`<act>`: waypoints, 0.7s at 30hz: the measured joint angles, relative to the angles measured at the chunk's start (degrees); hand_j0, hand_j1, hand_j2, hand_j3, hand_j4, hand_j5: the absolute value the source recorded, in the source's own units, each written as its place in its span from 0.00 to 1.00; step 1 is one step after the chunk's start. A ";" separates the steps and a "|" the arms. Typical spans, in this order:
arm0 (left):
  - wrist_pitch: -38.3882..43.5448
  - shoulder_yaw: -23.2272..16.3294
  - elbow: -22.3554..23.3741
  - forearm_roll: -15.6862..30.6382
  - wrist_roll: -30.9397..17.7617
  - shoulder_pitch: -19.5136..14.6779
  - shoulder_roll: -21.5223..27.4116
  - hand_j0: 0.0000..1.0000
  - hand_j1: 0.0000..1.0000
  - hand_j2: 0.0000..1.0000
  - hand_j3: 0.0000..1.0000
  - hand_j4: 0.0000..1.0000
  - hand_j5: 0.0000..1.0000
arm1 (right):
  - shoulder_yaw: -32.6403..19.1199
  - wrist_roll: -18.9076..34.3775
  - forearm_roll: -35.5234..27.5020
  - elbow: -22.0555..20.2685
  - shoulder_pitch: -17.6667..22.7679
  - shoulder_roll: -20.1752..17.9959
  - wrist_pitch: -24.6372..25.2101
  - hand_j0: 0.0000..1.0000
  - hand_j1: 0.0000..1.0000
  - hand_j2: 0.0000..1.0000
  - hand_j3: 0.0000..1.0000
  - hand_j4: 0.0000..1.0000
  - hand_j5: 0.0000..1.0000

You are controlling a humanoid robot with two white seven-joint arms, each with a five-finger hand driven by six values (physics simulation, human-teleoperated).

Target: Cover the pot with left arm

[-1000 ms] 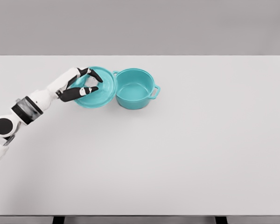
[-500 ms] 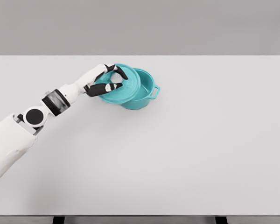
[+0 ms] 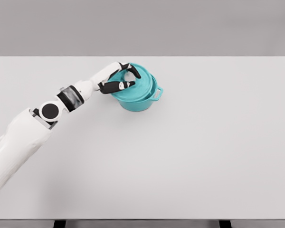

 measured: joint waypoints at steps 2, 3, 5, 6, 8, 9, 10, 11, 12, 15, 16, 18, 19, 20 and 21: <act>-0.01 -0.19 0.35 0.00 0.01 -0.26 -0.36 0.46 0.46 0.46 0.46 0.46 0.46 | 0.00 0.00 0.00 -0.01 -0.09 0.00 0.00 1.00 1.00 1.00 1.00 1.00 1.00; -0.01 -0.25 0.48 -0.01 0.01 -0.26 -0.53 0.46 0.46 0.46 0.46 0.46 0.46 | 0.00 0.00 0.00 0.00 0.00 0.00 0.00 1.00 1.00 1.00 1.00 1.00 1.00; -0.01 -0.34 0.74 -0.02 0.02 -0.35 -0.81 0.46 0.46 0.46 0.46 0.46 0.46 | 0.00 0.00 0.00 0.00 -0.09 0.00 0.00 1.00 1.00 1.00 1.00 1.00 1.00; -0.01 -0.36 0.91 -0.02 0.02 -0.44 -0.97 0.46 0.46 0.46 0.46 0.46 0.46 | 0.00 0.00 -0.01 0.00 -0.09 0.00 0.00 1.00 1.00 1.00 1.00 1.00 1.00; -0.02 -0.39 1.40 0.01 0.01 -0.79 -1.37 0.46 0.46 0.46 0.46 0.46 0.46 | 0.00 0.00 0.01 -0.01 -0.09 0.00 0.00 1.00 1.00 1.00 1.00 1.00 1.00; -0.02 -0.40 1.60 0.01 0.01 -0.79 -1.57 0.46 0.46 0.46 0.46 0.46 0.46 | 0.00 0.00 0.00 -0.01 0.00 0.00 0.00 1.00 1.00 1.00 1.00 1.00 1.00; -0.02 -0.41 1.75 0.00 0.00 -0.79 -1.75 0.46 0.46 0.46 0.46 0.46 0.46 | 0.00 -0.01 0.00 -0.02 -0.09 0.00 0.00 1.00 1.00 1.00 1.00 1.00 1.00; -0.02 -0.41 1.87 0.00 -0.02 -0.79 -1.89 0.46 0.46 0.46 0.46 0.46 0.46 | 0.00 -0.01 0.01 -0.02 0.00 0.00 0.00 1.00 1.00 1.00 1.00 1.00 1.00; -0.02 -0.42 1.96 -0.01 -0.02 -0.79 -2.01 0.46 0.46 0.46 0.46 0.46 0.46 | 0.00 -0.01 0.00 -0.02 -0.09 0.00 0.00 1.00 1.00 1.00 1.00 1.00 1.00; -0.02 -0.42 2.09 -0.20 -0.03 -0.79 -2.34 0.46 0.46 0.46 0.46 0.46 0.46 | 0.00 -0.01 0.00 0.00 0.00 0.00 0.00 1.00 1.00 1.00 1.00 1.00 1.00; -0.02 -0.42 2.12 -0.25 -0.02 -0.79 -2.41 0.47 0.47 0.47 0.47 0.47 0.47 | 0.00 -0.01 0.00 0.00 -0.09 0.00 0.00 1.00 1.00 1.00 1.00 1.00 1.00; -0.02 -0.42 2.14 -0.27 -0.02 -0.79 -2.48 0.68 0.68 0.68 0.68 0.68 0.68 | 0.00 -0.01 0.00 0.00 -0.09 0.00 0.00 1.00 1.00 1.00 1.00 1.00 1.00; -0.03 -0.42 2.15 -0.25 -0.02 -0.88 -2.49 0.77 0.77 0.77 0.77 0.77 0.77 | 0.00 -0.01 0.00 0.00 -0.09 0.00 0.00 1.00 1.00 1.00 1.00 1.00 1.00; -0.04 -0.43 2.15 -0.23 -0.02 -1.14 -2.50 0.83 0.83 0.83 0.83 0.83 0.83 | 0.00 0.00 0.00 0.00 -0.09 0.00 0.00 1.00 1.00 1.00 1.00 1.00 1.00; -0.02 -0.42 2.16 -0.24 -0.02 -1.23 -2.49 0.83 0.83 0.83 0.83 0.83 0.83 | 0.00 0.00 0.01 -0.01 -0.09 0.00 0.00 1.00 1.00 1.00 1.00 1.00 1.00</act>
